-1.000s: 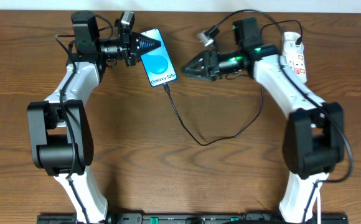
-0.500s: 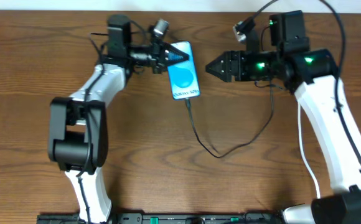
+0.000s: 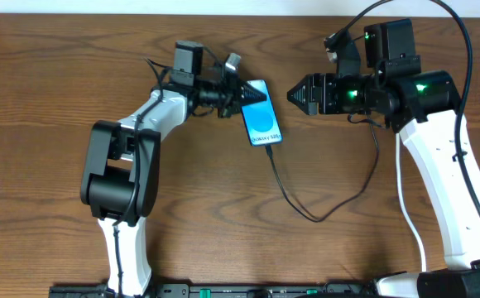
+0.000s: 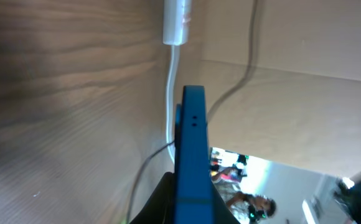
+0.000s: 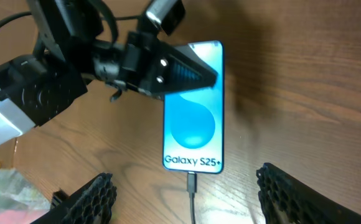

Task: Plug charger to phone and switch on socket
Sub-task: 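Release the plug and withdraw the right gripper to the right, then lower the phone flat onto the table with the left gripper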

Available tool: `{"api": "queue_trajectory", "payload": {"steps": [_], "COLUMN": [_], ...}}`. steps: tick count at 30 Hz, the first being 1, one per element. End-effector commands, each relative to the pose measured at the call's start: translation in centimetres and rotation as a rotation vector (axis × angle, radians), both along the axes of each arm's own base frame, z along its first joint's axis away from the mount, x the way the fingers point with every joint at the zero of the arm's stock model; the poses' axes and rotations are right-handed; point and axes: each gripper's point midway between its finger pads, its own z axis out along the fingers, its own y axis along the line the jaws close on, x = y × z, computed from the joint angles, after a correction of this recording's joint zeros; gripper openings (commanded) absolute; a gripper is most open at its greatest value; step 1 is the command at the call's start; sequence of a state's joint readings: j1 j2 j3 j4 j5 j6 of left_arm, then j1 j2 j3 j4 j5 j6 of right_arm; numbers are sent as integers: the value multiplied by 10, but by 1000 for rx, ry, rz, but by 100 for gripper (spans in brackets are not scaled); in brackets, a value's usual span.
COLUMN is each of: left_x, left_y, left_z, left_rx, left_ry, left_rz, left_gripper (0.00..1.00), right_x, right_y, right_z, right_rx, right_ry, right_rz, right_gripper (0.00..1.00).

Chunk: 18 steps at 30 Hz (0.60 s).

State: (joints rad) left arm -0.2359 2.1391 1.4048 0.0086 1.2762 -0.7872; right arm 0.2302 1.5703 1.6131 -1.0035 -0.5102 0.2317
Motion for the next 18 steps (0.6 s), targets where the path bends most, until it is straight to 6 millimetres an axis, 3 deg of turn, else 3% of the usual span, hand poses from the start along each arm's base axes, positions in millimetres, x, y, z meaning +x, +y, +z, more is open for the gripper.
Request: {"api": "queue_trajectory", "payload": {"steps": [1,7,18], "left_x": [-6,-20,-26], "left_y": [-1,3,29], "left_z": [-18,-30,-75], "left_rx": [103,145,444], "left_ry": [-94,-91,-168], "left_rz": [-14,-52,-73], "left_gripper": [7,7,7], "right_x": [0,0,-3], "right_y": [-1,-2,-2], "right_z": [3,2,0], "right_rx": [-21,-25,-29], "right_ry": [-18,-15,1], "right_rz": [1,0,1], "right_gripper": [72,72,71]}}
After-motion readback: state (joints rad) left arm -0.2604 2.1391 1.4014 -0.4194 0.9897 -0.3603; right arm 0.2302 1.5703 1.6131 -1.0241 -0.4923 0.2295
